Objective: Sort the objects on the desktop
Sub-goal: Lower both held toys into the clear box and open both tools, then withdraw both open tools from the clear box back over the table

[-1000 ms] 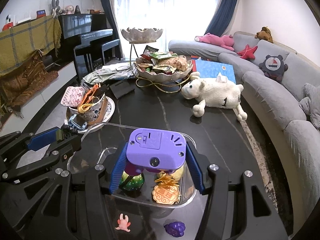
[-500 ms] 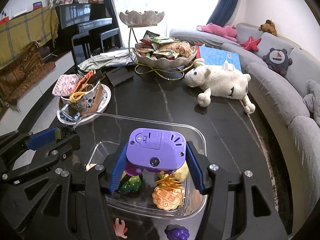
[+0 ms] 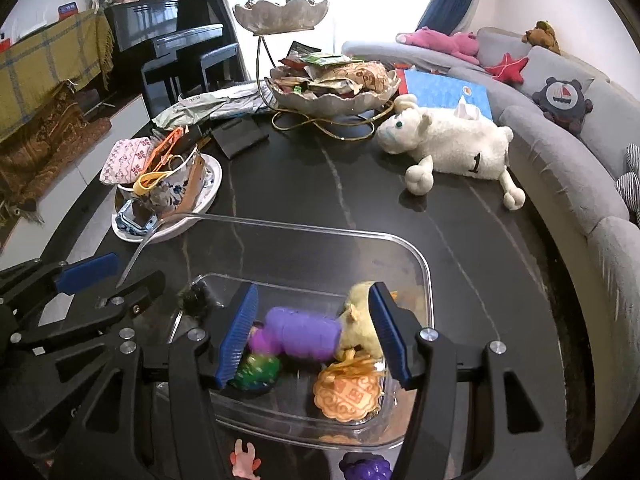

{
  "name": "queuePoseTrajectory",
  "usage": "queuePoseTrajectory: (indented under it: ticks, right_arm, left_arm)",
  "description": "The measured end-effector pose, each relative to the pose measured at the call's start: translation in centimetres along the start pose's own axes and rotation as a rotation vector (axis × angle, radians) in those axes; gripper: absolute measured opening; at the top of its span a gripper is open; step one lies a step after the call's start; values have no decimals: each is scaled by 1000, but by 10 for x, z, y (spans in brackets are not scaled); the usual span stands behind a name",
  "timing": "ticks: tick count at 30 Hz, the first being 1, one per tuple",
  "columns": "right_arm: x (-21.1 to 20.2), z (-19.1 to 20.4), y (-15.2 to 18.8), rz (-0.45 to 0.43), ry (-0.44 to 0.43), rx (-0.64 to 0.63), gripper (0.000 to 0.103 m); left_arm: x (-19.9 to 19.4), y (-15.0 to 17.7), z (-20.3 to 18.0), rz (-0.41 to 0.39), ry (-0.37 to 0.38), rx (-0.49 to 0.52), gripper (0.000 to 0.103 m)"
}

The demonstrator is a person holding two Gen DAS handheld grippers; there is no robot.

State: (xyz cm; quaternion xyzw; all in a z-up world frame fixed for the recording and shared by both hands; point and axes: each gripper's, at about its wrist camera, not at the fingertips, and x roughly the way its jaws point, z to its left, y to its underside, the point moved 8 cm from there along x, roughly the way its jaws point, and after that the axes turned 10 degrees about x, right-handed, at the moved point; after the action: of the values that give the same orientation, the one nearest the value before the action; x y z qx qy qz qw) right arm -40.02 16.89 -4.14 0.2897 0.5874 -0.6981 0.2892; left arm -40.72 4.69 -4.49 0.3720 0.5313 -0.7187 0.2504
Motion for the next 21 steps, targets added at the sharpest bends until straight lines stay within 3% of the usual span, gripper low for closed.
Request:
queuePoseTrajectory:
  ticks: [21]
  right_arm:
    - [-60, 1, 22, -59, -24, -6, 55]
  left_arm:
    - [-65, 25, -12, -72, -65, 32, 43]
